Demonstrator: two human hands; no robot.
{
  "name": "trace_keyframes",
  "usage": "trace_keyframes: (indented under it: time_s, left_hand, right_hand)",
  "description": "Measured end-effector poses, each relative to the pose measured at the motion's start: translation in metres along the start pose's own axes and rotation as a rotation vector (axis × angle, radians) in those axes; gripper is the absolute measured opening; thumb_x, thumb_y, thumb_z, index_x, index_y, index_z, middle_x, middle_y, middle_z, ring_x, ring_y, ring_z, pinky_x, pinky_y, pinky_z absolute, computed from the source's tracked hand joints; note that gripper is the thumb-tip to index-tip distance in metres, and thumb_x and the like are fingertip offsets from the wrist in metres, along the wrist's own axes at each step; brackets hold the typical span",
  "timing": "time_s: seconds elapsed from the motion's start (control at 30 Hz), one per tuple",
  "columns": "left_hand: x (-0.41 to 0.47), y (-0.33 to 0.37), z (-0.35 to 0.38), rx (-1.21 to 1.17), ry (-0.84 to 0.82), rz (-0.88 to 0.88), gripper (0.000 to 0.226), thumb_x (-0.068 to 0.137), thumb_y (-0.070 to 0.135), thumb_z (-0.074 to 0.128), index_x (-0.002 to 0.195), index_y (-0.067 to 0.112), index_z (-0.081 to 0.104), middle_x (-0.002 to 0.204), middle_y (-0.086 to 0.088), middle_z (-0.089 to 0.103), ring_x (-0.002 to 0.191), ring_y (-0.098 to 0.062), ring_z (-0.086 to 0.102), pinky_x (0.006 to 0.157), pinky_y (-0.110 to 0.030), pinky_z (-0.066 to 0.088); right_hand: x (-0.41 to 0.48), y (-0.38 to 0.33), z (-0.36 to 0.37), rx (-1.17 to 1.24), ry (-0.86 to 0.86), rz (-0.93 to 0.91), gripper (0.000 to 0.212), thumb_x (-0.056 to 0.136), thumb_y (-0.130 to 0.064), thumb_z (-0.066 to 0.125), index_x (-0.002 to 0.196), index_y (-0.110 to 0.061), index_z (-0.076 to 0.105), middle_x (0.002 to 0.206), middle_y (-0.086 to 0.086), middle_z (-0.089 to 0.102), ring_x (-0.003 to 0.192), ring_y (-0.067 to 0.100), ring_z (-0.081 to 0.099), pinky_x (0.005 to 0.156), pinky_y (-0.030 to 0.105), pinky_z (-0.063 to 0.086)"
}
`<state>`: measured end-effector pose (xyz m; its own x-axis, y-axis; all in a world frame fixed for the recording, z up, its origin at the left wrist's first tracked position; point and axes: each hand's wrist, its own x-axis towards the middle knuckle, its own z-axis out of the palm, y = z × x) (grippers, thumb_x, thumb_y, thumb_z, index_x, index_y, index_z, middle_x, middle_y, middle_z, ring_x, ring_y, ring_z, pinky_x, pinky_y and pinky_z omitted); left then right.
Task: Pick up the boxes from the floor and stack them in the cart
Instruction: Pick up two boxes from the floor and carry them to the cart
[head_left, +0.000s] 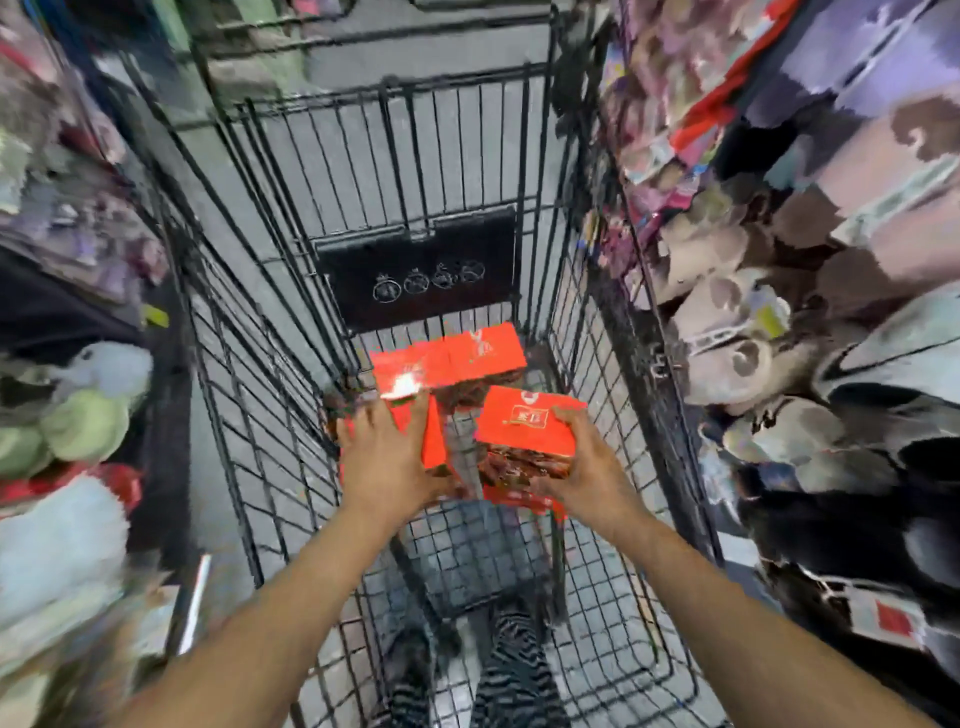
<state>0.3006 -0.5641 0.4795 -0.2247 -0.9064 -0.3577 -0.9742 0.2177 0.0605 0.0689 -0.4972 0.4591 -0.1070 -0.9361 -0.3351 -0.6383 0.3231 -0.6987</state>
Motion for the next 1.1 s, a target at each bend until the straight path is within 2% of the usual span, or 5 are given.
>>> trace_keyframes:
  time_s: [0.3,0.43,0.57,0.7,1.1]
  left_hand:
    - [0.07,0.01,0.072,-0.084,0.141,-0.013,0.118,0.056,0.072,0.074,0.149,0.022,0.021,0.138,-0.024,0.035,0.124,-0.042,0.036,0.102,-0.062,0.032]
    - [0.073,0.014,0.087,-0.118,0.156,-0.076,0.105,0.065,0.076,0.062,0.151,0.031,0.02,0.156,-0.025,0.006,0.142,-0.042,0.011,0.111,-0.062,0.01]
    - [0.065,0.003,0.092,-0.4,0.106,-0.226,0.125,0.057,0.083,0.061,0.152,0.033,-0.004,0.159,-0.013,-0.015,0.145,-0.038,0.009,0.112,-0.054,0.025]
    - [0.066,-0.004,0.092,-0.642,0.051,-0.205,0.133,0.058,0.067,0.075,0.15,0.034,-0.014,0.159,-0.005,-0.016,0.143,-0.031,0.022,0.106,-0.043,0.036]
    - [0.068,-0.01,0.101,-0.852,0.144,-0.214,0.132,0.057,0.054,0.084,0.152,0.031,-0.005,0.158,0.012,0.003,0.13,0.003,0.024,0.101,-0.018,0.025]
  right_hand:
    - [0.098,0.058,0.046,0.031,-0.027,-0.148,0.092,0.074,0.001,0.078,0.129,-0.06,0.036,0.151,0.008,0.035,0.136,0.021,0.04,0.111,0.03,0.037]
    - [0.104,0.064,0.058,0.166,0.035,-0.11,0.08,0.079,-0.014,0.079,0.134,-0.049,0.032,0.156,-0.007,0.018,0.136,0.007,0.029,0.094,-0.004,0.028]
    - [0.107,0.049,0.051,0.335,-0.025,0.048,0.095,0.064,-0.05,0.08,0.129,-0.07,0.016,0.146,-0.016,0.039,0.13,0.006,0.045,0.105,0.025,0.04]
    - [0.122,0.044,0.046,0.376,-0.028,0.094,0.11,0.07,-0.027,0.085,0.151,-0.041,0.011,0.107,-0.035,0.046,0.098,-0.014,0.051,0.091,0.013,0.039]
    - [0.133,0.045,0.062,0.347,-0.025,0.077,0.086,0.072,-0.029,0.084,0.14,-0.032,0.032,0.12,-0.013,0.06,0.103,-0.006,0.058,0.081,0.011,0.047]
